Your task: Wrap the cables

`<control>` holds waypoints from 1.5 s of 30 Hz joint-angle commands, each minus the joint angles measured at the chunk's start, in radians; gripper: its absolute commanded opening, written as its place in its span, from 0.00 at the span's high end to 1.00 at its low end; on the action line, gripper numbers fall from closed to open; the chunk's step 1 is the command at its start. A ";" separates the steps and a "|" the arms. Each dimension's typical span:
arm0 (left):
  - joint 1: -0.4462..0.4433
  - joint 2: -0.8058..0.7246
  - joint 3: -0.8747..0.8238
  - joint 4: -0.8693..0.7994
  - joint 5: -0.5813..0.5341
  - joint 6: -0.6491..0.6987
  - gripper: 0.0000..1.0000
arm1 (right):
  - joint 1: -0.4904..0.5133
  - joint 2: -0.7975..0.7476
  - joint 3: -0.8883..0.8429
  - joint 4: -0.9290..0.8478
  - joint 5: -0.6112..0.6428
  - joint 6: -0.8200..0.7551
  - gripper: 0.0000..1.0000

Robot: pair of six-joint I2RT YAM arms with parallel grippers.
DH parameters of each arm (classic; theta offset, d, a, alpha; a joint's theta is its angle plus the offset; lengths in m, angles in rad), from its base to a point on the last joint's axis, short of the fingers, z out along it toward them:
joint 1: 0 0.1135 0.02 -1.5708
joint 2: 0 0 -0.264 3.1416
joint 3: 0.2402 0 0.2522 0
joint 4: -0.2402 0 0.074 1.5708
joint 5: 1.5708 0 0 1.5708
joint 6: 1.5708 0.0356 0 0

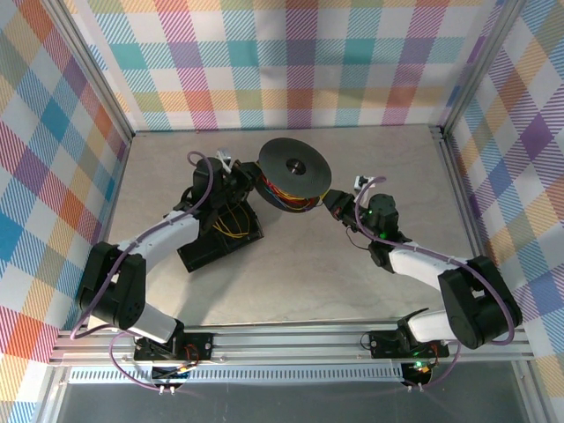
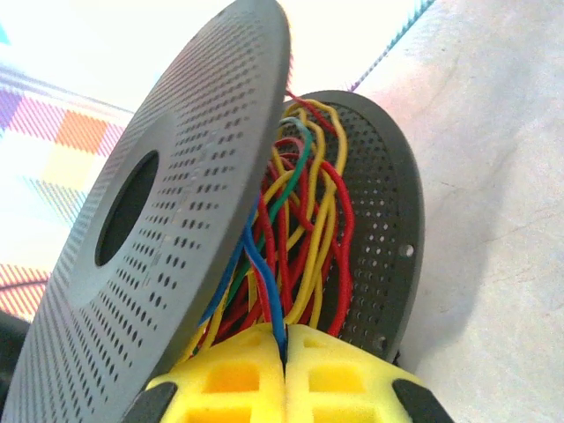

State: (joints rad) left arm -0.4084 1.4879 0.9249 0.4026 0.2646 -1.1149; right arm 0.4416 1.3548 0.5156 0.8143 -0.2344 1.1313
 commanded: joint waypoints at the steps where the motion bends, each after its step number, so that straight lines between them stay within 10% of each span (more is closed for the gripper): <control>1: -0.064 -0.073 0.013 0.214 -0.091 0.002 1.00 | 0.067 -0.031 -0.001 -0.038 0.035 0.111 1.00; 13: -0.187 -0.086 0.009 0.213 -0.220 0.047 1.00 | 0.211 -0.143 0.101 -0.563 0.413 0.281 1.00; 45: -0.323 -0.026 -0.007 0.199 -0.303 0.101 1.00 | 0.289 -0.121 0.193 -0.592 0.440 0.657 1.00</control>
State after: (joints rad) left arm -0.6521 1.4570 0.9054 0.3962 -0.1230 -1.0470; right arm 0.6830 1.2316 0.6624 0.1574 0.3260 1.7321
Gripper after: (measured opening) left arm 0.072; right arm 0.048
